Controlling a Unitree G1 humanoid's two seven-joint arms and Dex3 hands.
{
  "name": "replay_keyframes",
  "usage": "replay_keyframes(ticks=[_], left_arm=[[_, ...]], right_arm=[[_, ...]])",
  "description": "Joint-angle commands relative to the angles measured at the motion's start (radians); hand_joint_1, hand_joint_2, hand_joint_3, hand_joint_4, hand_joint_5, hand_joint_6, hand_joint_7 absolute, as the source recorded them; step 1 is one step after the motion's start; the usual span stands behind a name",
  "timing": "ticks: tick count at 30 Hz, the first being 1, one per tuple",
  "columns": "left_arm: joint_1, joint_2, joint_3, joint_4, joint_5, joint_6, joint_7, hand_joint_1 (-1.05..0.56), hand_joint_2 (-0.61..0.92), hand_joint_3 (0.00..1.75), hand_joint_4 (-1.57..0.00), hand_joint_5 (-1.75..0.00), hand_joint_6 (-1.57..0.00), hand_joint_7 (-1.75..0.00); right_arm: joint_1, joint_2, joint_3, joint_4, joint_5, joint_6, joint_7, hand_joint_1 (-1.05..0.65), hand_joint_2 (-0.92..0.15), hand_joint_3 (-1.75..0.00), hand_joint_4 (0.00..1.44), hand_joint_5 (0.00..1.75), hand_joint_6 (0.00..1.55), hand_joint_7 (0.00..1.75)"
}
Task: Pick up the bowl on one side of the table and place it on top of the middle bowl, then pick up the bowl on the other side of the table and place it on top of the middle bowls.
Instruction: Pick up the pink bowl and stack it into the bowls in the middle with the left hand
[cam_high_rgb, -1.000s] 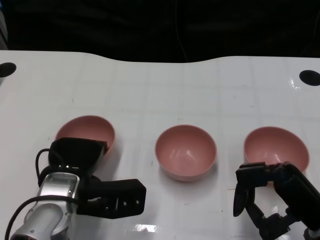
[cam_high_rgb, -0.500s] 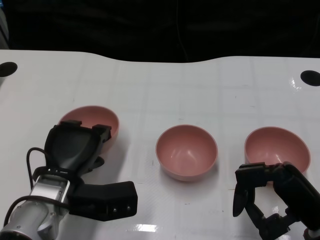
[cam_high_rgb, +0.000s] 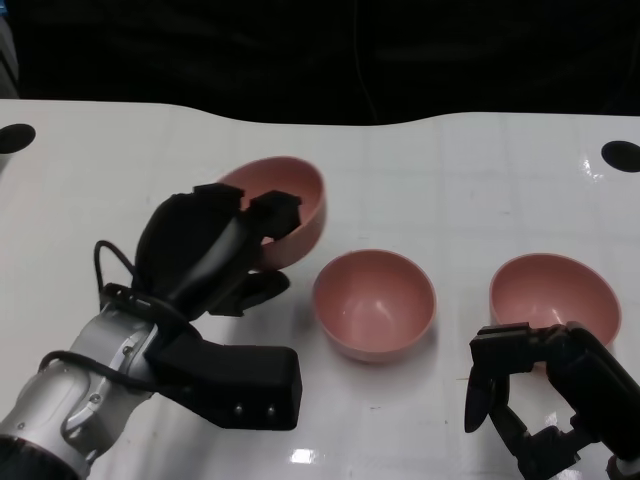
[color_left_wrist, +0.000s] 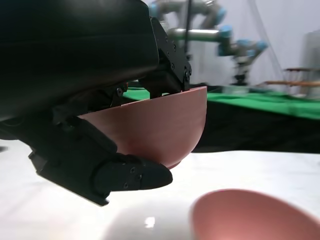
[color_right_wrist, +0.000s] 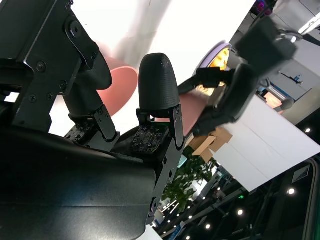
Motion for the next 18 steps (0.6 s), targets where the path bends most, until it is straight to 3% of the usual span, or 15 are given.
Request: replay_keyframes(ticks=[1, 5, 10, 18], left_arm=[[-0.047, 0.002, -0.020, -0.002, 0.001, -0.081, -0.010, -0.23, 0.46, 1.08, -0.91, -1.75, -0.84, -1.49], [-0.083, -0.017, -0.057, 0.037, 0.033, -0.143, 0.000, -0.19, 0.45, 0.86, -0.93, -1.75, -0.79, -1.63], [-0.109, -0.049, -0.087, 0.084, 0.044, -0.171, -0.028, -0.25, 0.52, 0.91, -0.92, -1.75, -0.74, -1.72], [-0.136, -0.085, -0.120, 0.174, 0.049, -0.181, -0.058, -0.28, 0.54, 0.93, -0.88, -1.75, -0.69, -1.74]], right_arm=[[0.002, -0.008, -0.005, 0.001, -0.001, 0.004, -0.006, 0.21, -0.05, -1.74, 0.98, 1.75, 0.93, 1.36], [0.004, -0.007, -0.004, 0.000, -0.003, 0.005, -0.006, 0.22, -0.06, -1.72, 0.98, 1.75, 0.92, 1.36], [0.003, -0.006, -0.003, -0.006, -0.006, 0.015, -0.006, 0.24, -0.06, -1.72, 0.98, 1.75, 0.93, 1.35], [-0.003, -0.003, -0.002, 0.006, -0.003, 0.002, -0.008, 0.21, -0.06, -1.73, 0.99, 1.75, 0.92, 1.34]])
